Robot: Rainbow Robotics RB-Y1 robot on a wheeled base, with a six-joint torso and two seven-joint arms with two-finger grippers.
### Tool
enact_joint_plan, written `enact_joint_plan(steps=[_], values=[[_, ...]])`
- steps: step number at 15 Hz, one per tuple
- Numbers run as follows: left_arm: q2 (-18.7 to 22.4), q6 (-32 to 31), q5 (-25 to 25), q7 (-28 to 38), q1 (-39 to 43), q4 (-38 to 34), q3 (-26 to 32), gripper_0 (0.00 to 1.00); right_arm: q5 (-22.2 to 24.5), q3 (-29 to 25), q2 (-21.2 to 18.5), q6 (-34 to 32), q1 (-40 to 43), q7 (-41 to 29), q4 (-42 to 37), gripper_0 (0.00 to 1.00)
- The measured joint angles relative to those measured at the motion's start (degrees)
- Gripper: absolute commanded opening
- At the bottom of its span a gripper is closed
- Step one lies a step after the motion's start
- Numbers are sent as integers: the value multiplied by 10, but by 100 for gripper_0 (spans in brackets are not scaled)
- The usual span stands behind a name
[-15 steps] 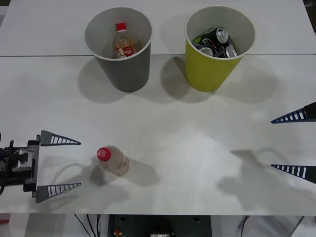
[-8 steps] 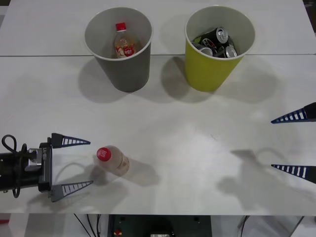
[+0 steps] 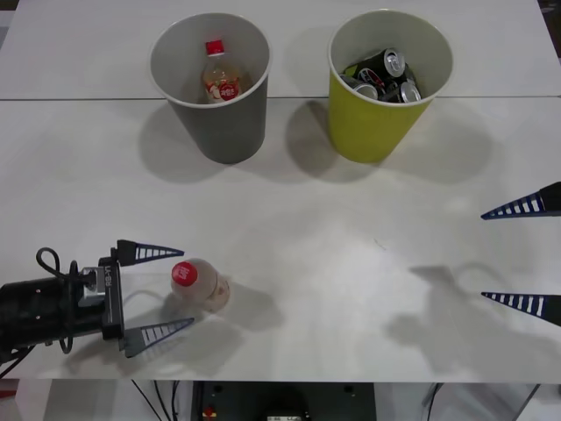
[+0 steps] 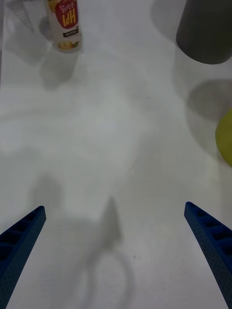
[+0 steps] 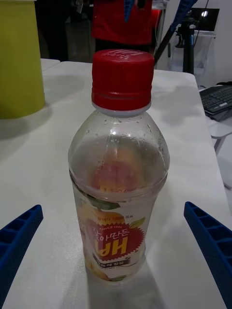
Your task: Put the can into the green bin and the plastic bottle into the gray bin
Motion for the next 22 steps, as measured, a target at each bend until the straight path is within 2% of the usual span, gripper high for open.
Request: enact_joint_plan(steps=[8,13,14,15,16,22], values=[[-62,10,-46,2,-25,14,0,100,0,0,0,0,0,0,0,100],[-81,9,-42,-5,-63,59,-20,100,0,0,0,0,0,0,0,100],[-83,9,-42,-5,-64,59,-20,36,0,0,0,0,0,0,0,100],[-86,9,-42,-4,-64,59,-20,15,0,0,0,0,0,0,0,100],[-88,9,-42,-1,-64,59,-20,2,0,0,0,0,0,0,0,100],[-89,9,-42,5,-64,59,-20,0,0,0,0,0,0,0,0,100]])
